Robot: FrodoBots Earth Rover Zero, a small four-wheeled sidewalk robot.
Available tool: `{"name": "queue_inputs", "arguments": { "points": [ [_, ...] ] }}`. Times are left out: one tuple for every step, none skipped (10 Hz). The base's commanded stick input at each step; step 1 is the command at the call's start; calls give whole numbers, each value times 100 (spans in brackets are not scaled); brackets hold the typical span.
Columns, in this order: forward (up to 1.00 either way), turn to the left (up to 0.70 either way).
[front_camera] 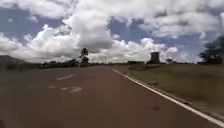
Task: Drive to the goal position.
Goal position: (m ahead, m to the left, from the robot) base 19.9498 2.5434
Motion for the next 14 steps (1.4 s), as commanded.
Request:
{"name": "queue_inputs", "arguments": {
  "points": [
    [100,22],
    [100,3],
    [100,0],
    [100,0],
    [100,0],
    [100,0],
    [100,0],
    [100,0],
    [100,0],
    [100,0],
    [100,0],
    [100,0],
    [100,0],
    [100,0]
  ]
}}
